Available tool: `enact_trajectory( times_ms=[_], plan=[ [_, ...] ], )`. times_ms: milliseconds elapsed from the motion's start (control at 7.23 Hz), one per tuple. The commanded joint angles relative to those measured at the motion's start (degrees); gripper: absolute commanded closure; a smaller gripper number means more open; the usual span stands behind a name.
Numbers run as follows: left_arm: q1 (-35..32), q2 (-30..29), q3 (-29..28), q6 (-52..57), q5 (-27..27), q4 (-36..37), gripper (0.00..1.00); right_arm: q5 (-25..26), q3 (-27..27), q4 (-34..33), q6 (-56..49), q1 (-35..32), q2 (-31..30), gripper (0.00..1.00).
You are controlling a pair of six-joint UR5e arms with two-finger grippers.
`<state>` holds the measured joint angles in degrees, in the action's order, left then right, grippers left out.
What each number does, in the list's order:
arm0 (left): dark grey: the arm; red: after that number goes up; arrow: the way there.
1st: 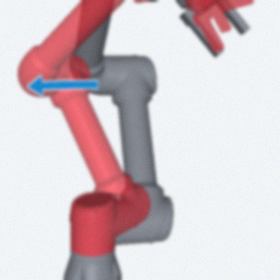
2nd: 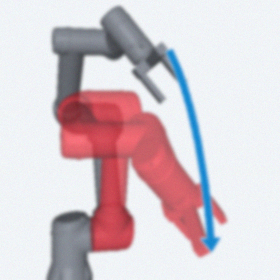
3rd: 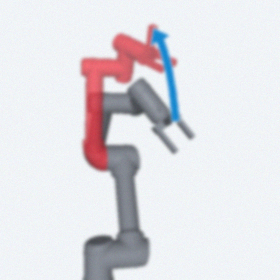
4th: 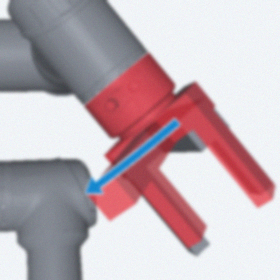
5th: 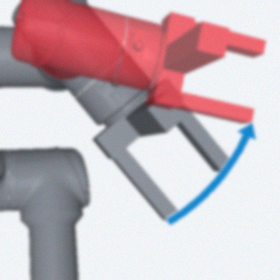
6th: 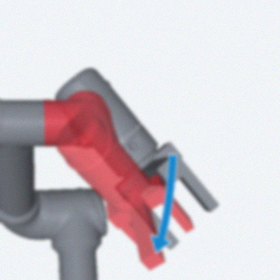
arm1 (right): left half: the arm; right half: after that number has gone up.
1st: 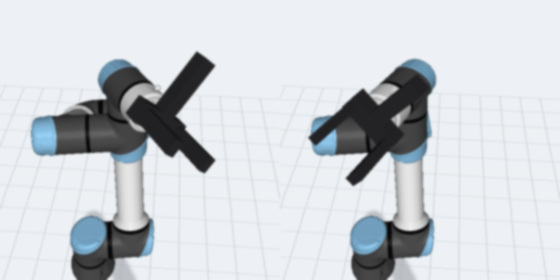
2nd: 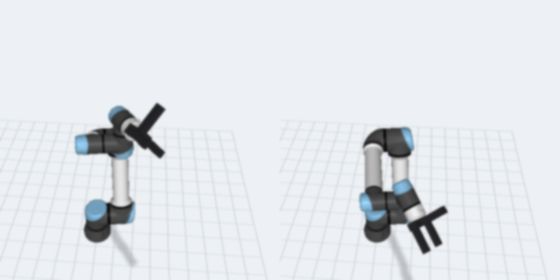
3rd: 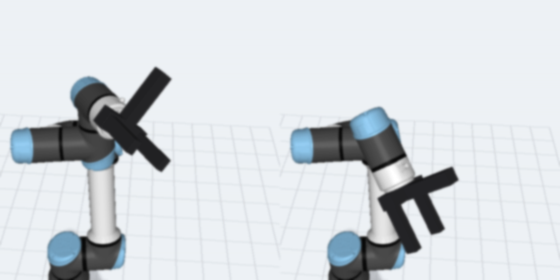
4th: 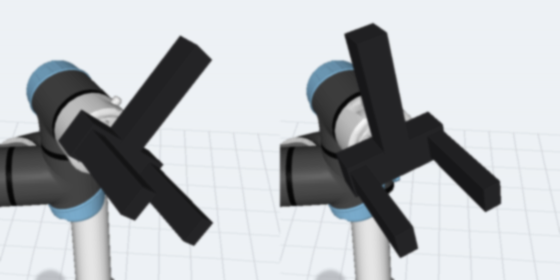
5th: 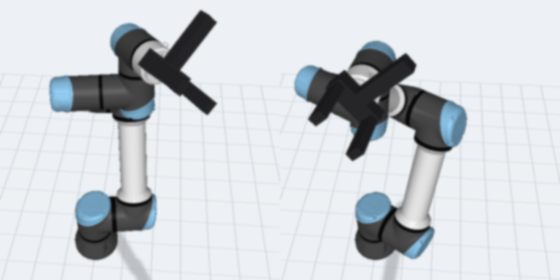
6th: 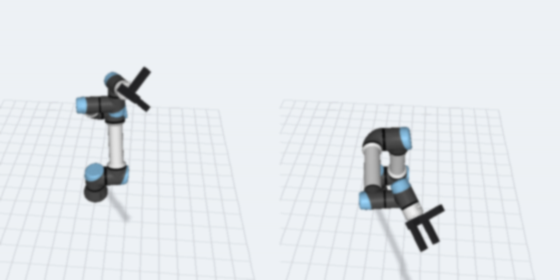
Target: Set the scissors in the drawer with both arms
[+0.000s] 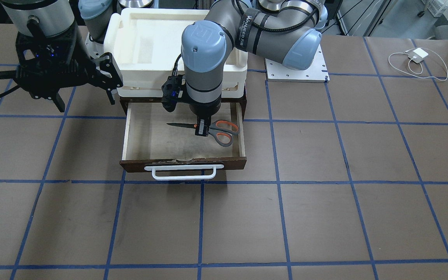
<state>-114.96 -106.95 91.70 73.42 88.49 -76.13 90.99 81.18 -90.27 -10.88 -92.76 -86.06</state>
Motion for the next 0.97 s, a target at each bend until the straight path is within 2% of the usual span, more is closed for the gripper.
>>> enact_trajectory(
  times_ms=[0,277,553,692,830],
  plan=[
    [0.2,0.3,-0.1,-0.1,-0.2,0.5,0.42,-0.5,0.5,0.1,-0.4,-0.1,-0.1,0.00],
    [1.0,2.1,-1.0,-0.6,-0.2,0.3,0.42,0.2,0.6,0.2,-0.2,0.0,-0.1,0.00],
    [7.4,4.5,-4.3,-8.3,-0.4,-0.2,0.43,0.3,0.6,0.4,0.7,-0.2,-0.4,0.00],
    [8.9,6.0,-5.8,-13.6,-0.3,-0.3,0.43,0.5,0.6,0.3,0.8,-0.2,-0.6,0.00],
    [9.4,7.4,-6.1,-26.5,-0.3,-0.1,0.42,0.8,0.6,0.3,0.9,-0.2,-0.6,0.00]
  ],
)
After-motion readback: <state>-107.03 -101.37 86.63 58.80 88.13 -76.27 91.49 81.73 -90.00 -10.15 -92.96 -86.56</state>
